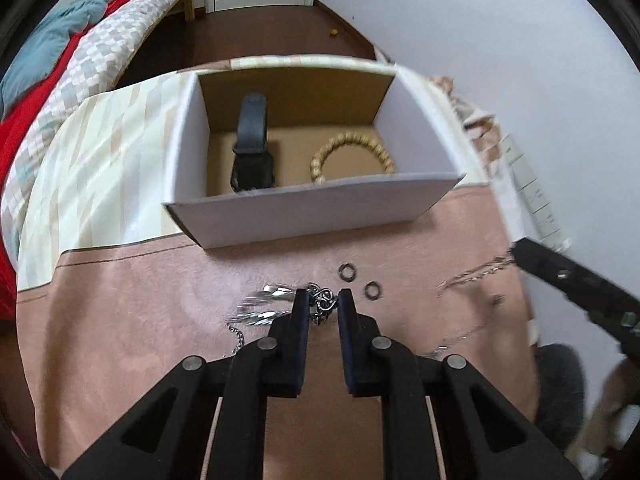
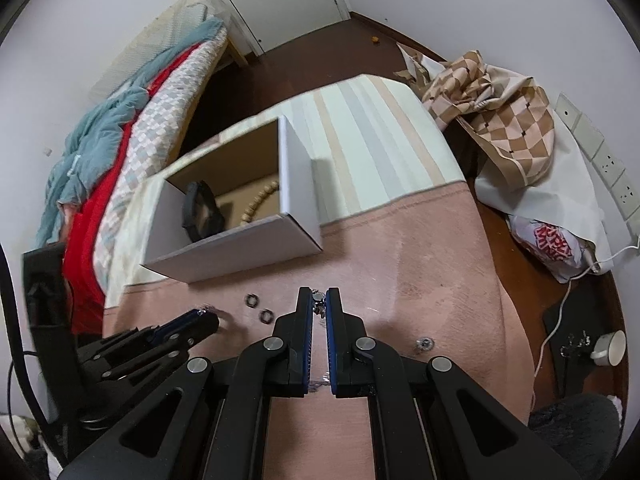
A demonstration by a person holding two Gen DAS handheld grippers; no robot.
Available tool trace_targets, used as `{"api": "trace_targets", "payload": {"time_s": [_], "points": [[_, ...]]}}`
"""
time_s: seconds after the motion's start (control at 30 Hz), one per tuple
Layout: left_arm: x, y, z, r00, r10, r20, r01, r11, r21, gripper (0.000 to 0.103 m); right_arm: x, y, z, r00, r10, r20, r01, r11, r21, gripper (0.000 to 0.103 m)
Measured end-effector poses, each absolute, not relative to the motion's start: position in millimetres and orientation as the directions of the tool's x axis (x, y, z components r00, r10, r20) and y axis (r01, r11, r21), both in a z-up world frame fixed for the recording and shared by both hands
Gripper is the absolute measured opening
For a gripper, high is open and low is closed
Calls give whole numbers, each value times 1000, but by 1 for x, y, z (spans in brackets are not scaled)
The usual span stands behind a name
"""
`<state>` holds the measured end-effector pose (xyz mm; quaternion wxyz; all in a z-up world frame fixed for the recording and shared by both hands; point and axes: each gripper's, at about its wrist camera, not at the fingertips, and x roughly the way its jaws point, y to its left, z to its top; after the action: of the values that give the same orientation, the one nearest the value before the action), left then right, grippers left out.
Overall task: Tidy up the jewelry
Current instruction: 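Grasp the silver chain bracelet with the left tool while the right tool holds the charm, then carry the chain with the left tool while the right tool carries the charm into the box, releasing both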
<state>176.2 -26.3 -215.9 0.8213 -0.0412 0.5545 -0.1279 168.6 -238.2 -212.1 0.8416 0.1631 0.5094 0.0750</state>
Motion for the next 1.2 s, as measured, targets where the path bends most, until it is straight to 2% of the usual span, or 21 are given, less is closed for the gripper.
{"api": "trace_targets", "payload": {"time_s": [0.3, 0.5, 0.67, 1.03, 1.2], "points": [[193, 1, -131, 439, -392, -808, 162, 919, -358, 11, 185, -220, -151, 514, 397, -760, -67, 902, 427, 6], [231, 4, -95, 502, -382, -776, 181, 924, -338, 11, 215, -199, -109, 554, 409, -725, -156, 906, 393, 6], [272, 6, -107, 482, -327, -813, 161, 945, -285, 11, 255, -187, -114, 529, 407, -744, -168, 910, 379, 6], [320, 17, -155, 408, -211, -888, 117, 977, -178, 11, 328, -162, -170, 410, 361, -838, -186, 932, 311, 6], [326, 28, -161, 388, -195, -901, 82, 981, -177, 12, 345, -154, -179, 370, 397, -840, -196, 917, 347, 6]]}}
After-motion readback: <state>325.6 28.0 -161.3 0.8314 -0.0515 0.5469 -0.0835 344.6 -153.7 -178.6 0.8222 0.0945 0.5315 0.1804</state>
